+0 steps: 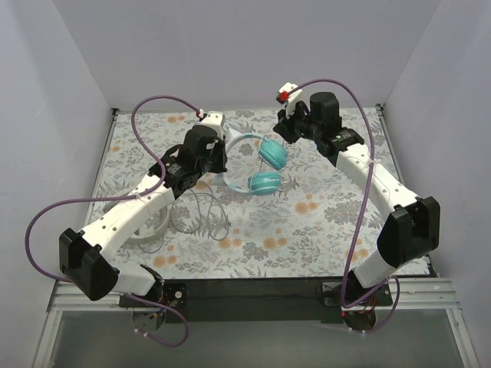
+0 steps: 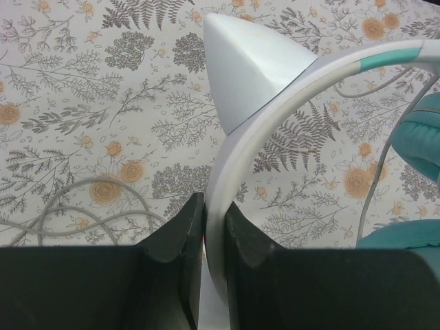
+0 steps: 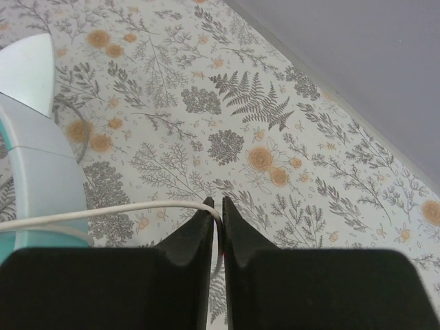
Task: Wrap the headphones
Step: Wrap the headphone cable with the right arm
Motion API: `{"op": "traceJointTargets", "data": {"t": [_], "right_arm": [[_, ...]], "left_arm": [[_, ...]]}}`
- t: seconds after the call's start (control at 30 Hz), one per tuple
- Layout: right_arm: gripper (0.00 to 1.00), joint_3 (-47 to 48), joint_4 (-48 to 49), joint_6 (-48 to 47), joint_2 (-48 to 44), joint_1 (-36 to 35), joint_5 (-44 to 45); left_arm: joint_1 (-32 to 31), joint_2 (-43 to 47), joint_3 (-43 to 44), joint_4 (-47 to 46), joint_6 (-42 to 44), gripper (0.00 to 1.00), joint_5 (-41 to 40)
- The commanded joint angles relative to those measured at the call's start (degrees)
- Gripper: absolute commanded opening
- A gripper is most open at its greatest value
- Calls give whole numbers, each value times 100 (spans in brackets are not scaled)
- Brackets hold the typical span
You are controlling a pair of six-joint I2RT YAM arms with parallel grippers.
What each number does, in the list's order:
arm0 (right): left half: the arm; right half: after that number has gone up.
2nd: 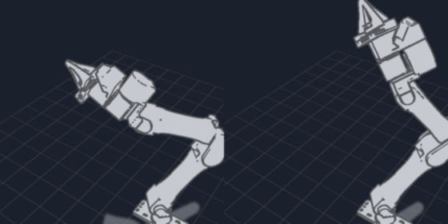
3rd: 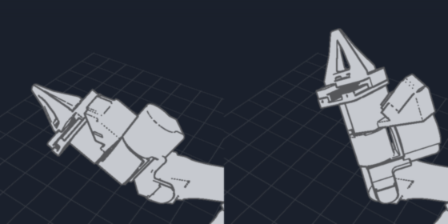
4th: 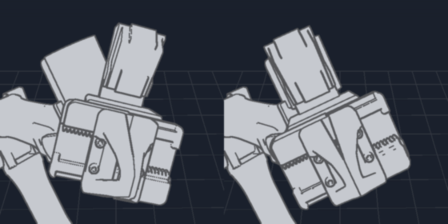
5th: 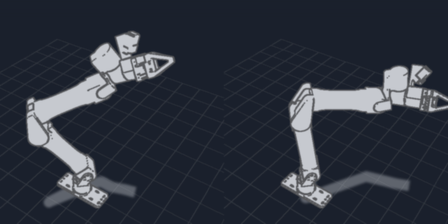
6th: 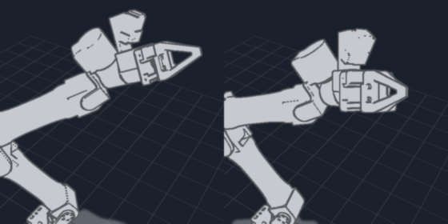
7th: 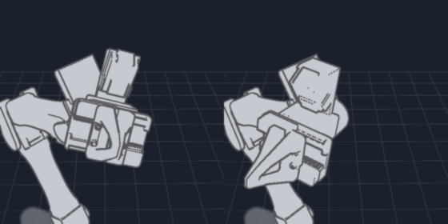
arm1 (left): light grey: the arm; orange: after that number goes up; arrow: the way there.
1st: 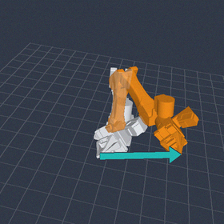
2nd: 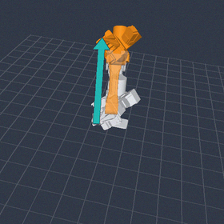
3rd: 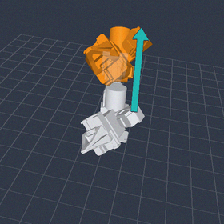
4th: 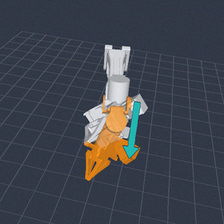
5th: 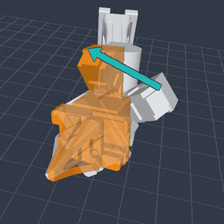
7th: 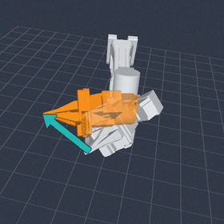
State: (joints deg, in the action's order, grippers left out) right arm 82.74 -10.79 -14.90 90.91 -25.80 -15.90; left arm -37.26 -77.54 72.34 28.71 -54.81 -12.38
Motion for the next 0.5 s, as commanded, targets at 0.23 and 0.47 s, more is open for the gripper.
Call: {"op": "traceJointTargets", "data": {"t": [0.23, 0.47], "right_arm": [[12, -943, 1930, 1136, -460, 453, -1934], [11, -1436, 3274, 1989, -408, 559, -2426]], "left_arm": [[-36, 485, 535, -76, -416, 0, 473], [-36, 442, 1150, 249, -575, 0, 597]]}}
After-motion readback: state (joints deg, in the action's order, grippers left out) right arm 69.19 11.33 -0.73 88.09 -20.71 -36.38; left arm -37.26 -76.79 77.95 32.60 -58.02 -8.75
